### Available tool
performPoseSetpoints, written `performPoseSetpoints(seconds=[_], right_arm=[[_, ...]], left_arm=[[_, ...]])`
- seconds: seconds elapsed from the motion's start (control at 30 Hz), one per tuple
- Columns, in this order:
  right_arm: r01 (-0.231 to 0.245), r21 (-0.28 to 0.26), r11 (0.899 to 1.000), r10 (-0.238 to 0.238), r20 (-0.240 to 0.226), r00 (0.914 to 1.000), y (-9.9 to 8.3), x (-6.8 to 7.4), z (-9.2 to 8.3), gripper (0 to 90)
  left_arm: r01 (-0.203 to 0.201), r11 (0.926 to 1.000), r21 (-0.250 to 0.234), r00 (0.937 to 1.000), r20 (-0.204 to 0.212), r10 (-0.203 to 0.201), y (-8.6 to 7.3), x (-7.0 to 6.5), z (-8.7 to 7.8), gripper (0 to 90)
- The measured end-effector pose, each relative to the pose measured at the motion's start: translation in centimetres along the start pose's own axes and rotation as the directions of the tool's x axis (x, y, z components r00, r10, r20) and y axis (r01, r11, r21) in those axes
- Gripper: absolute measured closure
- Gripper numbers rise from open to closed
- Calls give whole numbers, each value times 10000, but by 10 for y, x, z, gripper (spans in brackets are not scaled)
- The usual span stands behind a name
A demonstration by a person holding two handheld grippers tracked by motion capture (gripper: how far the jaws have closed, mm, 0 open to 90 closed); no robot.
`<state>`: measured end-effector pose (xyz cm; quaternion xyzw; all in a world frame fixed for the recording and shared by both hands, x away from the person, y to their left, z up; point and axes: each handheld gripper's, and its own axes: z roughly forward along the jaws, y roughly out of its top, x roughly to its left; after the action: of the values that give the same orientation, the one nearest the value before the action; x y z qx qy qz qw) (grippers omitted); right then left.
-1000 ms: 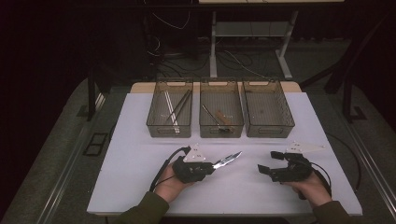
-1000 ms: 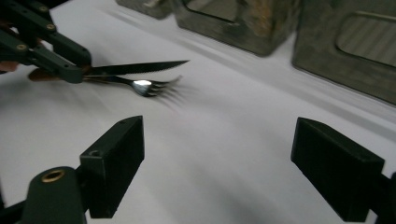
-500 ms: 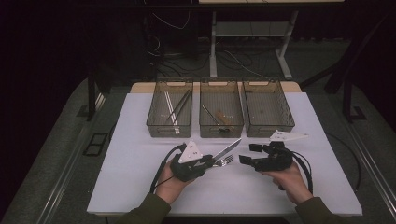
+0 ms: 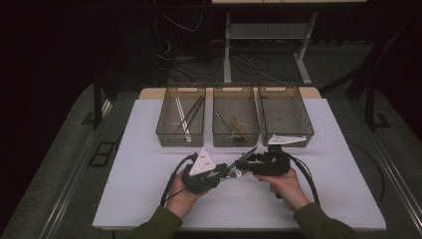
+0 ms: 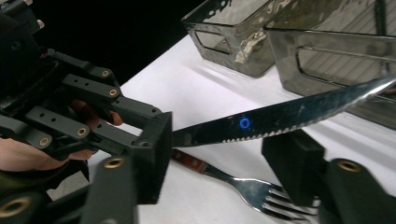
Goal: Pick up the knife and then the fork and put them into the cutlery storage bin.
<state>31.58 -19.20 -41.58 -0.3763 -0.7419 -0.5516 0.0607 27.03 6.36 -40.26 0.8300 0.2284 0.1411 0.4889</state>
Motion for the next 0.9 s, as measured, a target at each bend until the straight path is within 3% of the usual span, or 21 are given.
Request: performPoseSetpoints(seconds=[0.4, 0.6, 0.77, 0.9], right_arm=[[-244, -295, 9993, 223, -698, 9973, 1, 3, 6, 726], [-284, -313, 9991, 252, -982, 9948, 3, 6, 3, 804], [-138, -403, 9991, 88, -1224, 9924, 5, 11, 1, 892], [82, -496, 9987, -141, -1203, 9926, 7, 13, -1, 894]], left_arm=[[32, 9999, -99, 10000, 10, -32, -1, -1, 2, 767], [-3, 9999, -151, 10000, 85, 4, -1, -2, 4, 766], [96, 9997, -245, 9995, 301, -88, -2, -2, 5, 757], [116, 9988, -469, 9992, 393, -97, -2, -2, 4, 750]])
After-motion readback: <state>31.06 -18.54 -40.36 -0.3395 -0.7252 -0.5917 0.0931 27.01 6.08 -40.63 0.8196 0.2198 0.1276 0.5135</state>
